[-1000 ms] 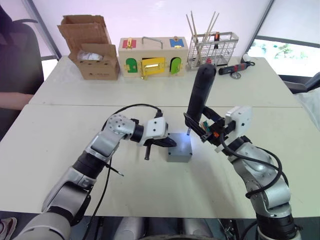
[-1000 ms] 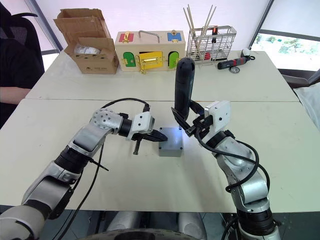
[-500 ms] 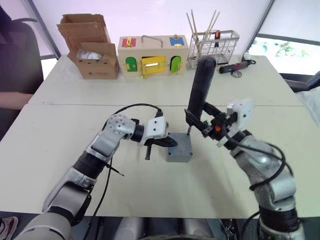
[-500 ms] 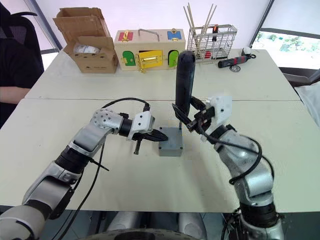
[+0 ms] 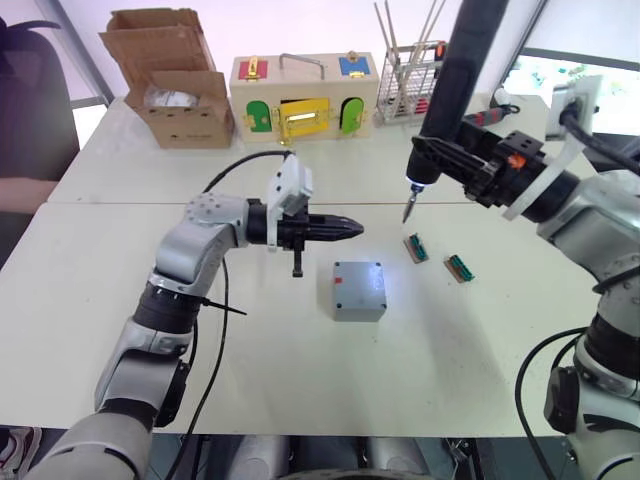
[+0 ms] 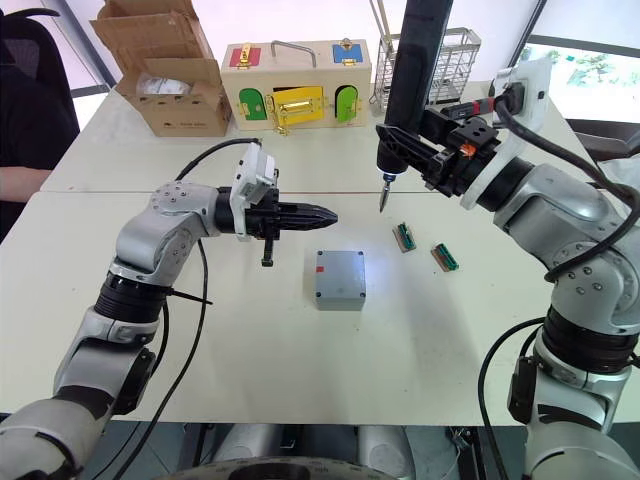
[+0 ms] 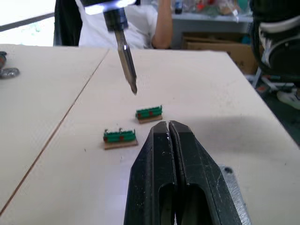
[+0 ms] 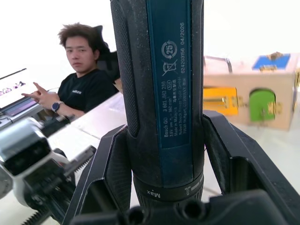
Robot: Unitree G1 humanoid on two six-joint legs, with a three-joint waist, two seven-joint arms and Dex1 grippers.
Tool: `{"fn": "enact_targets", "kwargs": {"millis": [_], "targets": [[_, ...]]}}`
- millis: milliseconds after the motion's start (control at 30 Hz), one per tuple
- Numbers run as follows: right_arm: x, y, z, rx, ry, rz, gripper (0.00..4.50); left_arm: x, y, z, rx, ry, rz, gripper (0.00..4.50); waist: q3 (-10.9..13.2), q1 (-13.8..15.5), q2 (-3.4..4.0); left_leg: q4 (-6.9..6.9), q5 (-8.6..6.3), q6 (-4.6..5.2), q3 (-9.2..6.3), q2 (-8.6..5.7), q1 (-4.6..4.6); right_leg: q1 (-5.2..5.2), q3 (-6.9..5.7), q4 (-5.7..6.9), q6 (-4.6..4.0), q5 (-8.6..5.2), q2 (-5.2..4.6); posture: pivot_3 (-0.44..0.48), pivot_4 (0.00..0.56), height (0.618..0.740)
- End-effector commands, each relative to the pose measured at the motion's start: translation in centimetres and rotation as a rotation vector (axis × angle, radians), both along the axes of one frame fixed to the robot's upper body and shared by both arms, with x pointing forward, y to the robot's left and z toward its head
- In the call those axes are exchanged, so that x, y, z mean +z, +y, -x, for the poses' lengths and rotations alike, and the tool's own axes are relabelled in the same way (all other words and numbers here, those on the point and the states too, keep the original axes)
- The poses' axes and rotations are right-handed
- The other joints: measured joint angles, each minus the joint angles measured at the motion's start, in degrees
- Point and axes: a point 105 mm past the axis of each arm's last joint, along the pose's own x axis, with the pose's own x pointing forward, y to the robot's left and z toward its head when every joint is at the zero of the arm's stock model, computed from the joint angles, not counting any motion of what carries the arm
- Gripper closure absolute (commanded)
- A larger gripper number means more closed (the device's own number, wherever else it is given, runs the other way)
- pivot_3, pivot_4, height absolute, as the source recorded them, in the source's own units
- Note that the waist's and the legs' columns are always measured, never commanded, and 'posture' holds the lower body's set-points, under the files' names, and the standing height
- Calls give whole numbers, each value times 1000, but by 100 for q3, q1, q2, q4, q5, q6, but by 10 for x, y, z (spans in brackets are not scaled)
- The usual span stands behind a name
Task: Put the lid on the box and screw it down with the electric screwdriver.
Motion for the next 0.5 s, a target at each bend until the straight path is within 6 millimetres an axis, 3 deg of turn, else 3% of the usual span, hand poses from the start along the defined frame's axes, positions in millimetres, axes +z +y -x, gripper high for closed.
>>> {"fn": "enact_targets", "kwargs": {"millis": [33, 133, 267, 400, 500], "targets": [[36, -30, 6, -75, -45, -36, 2524, 15, 0, 11, -30, -46, 37, 4500, 19, 16, 3, 5, 0, 0, 0, -1, 0, 1, 0, 4, 0, 0, -1, 0, 150, 740], [41, -66, 9, -158, 96, -17, 2524, 11, -4, 24, -83, -60, 12, 4500, 26, 53, 10, 6, 0, 1, 0, -7, -1, 3, -1, 3, 0, 0, -8, 0, 150, 740], [31, -115, 21, -270, 377, 37, 2524, 0, -8, 38, -146, -78, -36, 4500, 35, 112, 19, -2, -4, 9, 7, -6, -4, 3, -1, -12, 0, 0, -11, 0, 150, 740], [-21, -162, 41, -441, 818, 157, 2524, -20, -8, 45, -165, -124, -113, 4500, 44, 140, 41, -2, -23, 42, 20, -4, -3, 5, 4, -16, -1, 0, -13, 0, 150, 740], [-44, -177, 42, -494, 955, 145, 2524, -28, -10, 47, -166, -131, -127, 4500, 48, 93, 45, 5, -27, 48, 23, 1, -1, 11, 4, -21, -1, 0, -9, 0, 150, 740]]}}
